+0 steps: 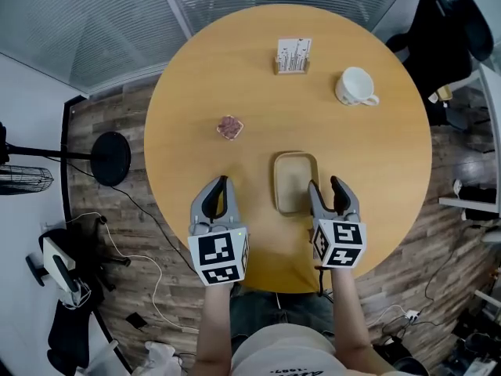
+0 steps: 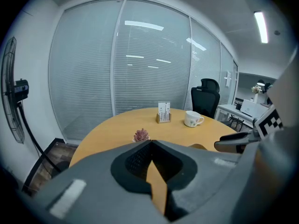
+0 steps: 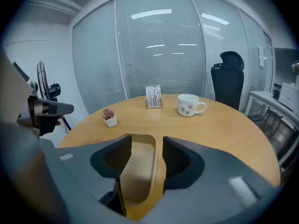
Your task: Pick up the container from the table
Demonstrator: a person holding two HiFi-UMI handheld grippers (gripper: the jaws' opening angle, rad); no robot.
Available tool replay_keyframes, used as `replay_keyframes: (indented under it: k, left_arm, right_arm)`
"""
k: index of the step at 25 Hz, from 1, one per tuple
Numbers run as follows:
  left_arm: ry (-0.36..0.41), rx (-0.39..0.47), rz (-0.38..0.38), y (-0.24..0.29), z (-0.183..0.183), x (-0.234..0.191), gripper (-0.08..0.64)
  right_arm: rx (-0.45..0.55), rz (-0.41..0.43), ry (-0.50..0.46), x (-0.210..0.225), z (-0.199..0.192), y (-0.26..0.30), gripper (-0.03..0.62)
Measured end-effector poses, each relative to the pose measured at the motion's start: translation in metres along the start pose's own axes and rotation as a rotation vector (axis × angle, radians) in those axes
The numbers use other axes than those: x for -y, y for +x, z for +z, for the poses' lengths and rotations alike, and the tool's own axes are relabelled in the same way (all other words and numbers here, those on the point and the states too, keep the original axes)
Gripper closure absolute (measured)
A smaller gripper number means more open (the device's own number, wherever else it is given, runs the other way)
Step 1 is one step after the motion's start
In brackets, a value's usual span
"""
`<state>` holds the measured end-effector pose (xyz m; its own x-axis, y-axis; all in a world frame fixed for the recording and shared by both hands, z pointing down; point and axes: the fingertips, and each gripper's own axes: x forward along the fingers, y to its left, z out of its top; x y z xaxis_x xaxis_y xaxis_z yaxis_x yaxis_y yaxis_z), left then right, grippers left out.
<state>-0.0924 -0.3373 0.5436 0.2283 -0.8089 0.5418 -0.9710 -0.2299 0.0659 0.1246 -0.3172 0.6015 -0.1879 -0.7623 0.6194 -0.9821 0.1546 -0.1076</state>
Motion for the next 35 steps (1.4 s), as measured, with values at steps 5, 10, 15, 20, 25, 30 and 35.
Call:
replay_keyframes:
  k: [5,10,15,20,25,30,35]
  left_arm:
    - [-0.012,-0.041,-0.002,0.008,-0.019,0.003,0.559]
    - [-0.021,-0.069,-0.007,0.011,-0.033,0.008,0.559]
    - [-0.028,-0.094,-0.012,0.014,-0.044,0.011,0.559]
    - [-0.036,-0.105,-0.011,0.015,-0.051,0.014,0.559]
    - [-0.044,-0.112,-0.006,0.011,-0.056,0.014,0.559]
    - [-0.044,-0.105,0.005,0.007,-0.055,0.011,0.559]
    - [-0.05,-0.09,0.024,0.002,-0.051,0.002,0.559]
  right_arm:
    - [-0.052,-0.003,0.02,0.003,-0.023,0.009,0.362]
    - [-0.11,-0.006,0.038,0.006,-0.043,0.014,0.376]
    - [-0.164,0.001,0.08,0.008,-0.061,0.019,0.399]
    - [-0.237,-0.004,0.133,0.012,-0.08,0.022,0.442]
    - [-0.294,-0.02,0.145,0.014,-0.09,0.023,0.512]
    - [-0.294,-0.035,0.164,0.013,-0.09,0.024,0.555]
    - [-0.277,-0.039,0.179,0.011,-0.081,0.02,0.557]
